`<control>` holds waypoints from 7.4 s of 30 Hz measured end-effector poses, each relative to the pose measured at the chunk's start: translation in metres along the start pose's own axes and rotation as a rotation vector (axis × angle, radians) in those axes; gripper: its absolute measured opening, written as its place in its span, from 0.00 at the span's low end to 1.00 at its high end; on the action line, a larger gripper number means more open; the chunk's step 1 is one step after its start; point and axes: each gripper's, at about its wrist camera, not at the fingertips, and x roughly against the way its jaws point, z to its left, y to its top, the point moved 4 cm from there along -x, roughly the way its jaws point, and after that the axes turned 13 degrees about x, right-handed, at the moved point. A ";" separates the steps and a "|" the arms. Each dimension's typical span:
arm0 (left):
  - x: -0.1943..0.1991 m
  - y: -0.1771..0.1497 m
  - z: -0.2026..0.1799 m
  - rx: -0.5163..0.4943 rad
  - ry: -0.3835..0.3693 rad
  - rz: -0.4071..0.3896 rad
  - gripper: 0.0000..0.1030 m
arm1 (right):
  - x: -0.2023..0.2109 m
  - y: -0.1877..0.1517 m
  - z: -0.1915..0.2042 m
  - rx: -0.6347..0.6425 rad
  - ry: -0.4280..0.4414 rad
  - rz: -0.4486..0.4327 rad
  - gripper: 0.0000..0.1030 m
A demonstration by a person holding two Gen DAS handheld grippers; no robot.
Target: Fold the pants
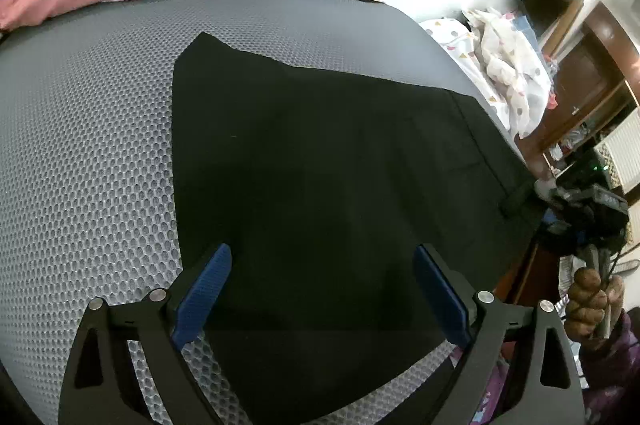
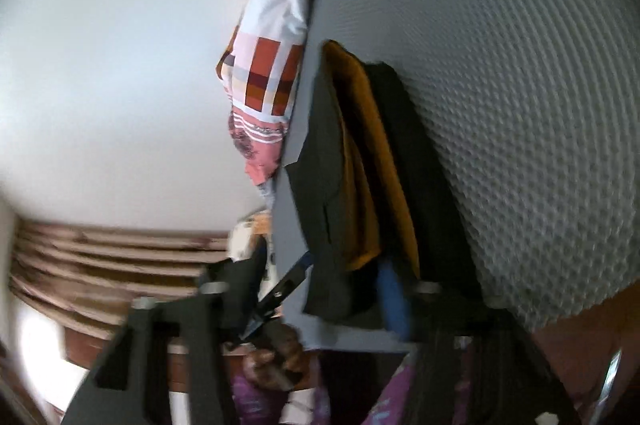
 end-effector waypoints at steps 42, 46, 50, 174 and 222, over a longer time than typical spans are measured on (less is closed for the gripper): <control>-0.014 -0.001 0.007 -0.041 0.140 0.036 1.00 | 0.033 -0.020 -0.021 -0.077 -0.066 0.051 0.54; -0.013 0.000 0.008 -0.041 0.137 0.037 1.00 | 0.036 -0.014 -0.026 -0.099 -0.047 0.034 0.54; -0.013 0.000 0.009 -0.049 0.139 0.040 1.00 | 0.021 -0.017 -0.023 -0.083 -0.070 0.084 0.53; 0.040 0.033 -0.023 -0.121 0.088 -0.202 0.82 | -0.021 0.024 -0.033 0.173 -0.080 0.277 0.13; 0.074 0.060 0.157 -0.045 0.321 -0.243 0.25 | -0.208 0.006 0.040 0.261 -0.009 0.452 0.19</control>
